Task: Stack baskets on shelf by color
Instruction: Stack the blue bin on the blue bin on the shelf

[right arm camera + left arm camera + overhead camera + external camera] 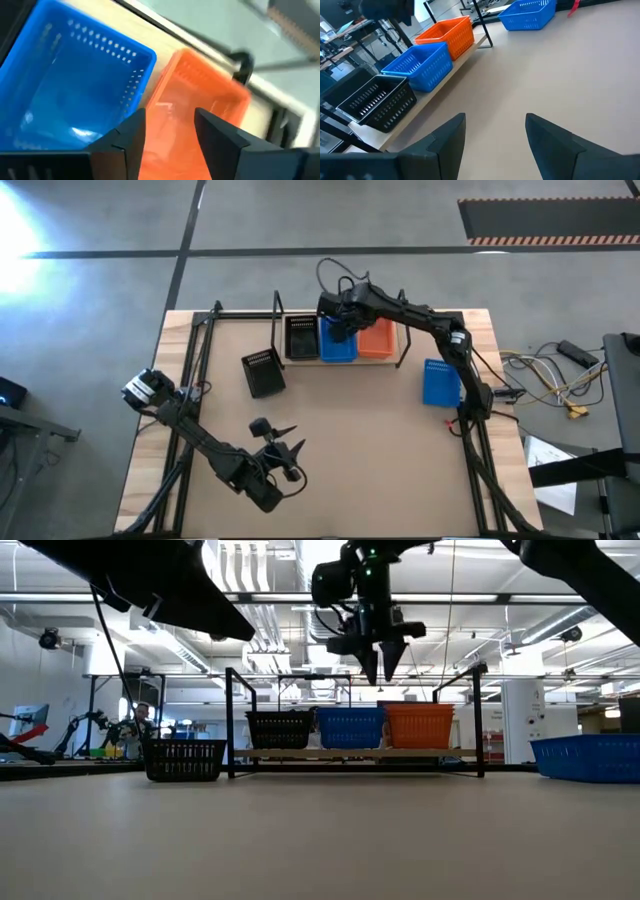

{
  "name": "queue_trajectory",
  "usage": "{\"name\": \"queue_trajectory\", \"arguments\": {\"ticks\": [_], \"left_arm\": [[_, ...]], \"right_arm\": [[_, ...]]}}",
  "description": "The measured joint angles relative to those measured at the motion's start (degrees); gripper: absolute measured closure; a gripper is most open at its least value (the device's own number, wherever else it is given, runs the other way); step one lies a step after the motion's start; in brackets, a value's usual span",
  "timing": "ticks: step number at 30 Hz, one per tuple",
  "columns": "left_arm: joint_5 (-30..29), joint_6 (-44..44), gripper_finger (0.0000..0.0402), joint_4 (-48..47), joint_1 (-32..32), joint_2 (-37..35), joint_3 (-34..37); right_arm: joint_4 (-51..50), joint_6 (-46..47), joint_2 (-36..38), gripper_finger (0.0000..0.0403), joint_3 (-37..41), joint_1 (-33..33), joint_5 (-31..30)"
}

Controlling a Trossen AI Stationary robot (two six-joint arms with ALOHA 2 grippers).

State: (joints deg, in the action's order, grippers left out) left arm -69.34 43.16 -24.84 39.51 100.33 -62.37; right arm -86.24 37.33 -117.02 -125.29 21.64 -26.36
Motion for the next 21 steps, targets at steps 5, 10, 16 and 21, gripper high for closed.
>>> {"name": "queue_trajectory", "arguments": {"ticks": [5,10,16,21], "left_arm": [[0.00,0.04,0.0210,0.02,0.21,0.00,0.00],[0.02,1.82,0.0210,0.39,1.11,0.00,0.46],[0.04,4.55,0.0210,0.41,2.08,0.00,0.81],[0.03,4.61,0.0210,0.53,2.25,0.00,0.90]], "right_arm": [[-0.69,-13.37,2.54,0.0232,1.71,-6.01,-7.16],[-0.39,-20.04,9.16,0.0239,10.40,-15.41,-11.07],[0.62,-17.79,22.42,0.0249,28.16,-26.59,-3.97],[2.61,-10.20,34.31,0.0260,44.29,-32.90,8.97]]}}
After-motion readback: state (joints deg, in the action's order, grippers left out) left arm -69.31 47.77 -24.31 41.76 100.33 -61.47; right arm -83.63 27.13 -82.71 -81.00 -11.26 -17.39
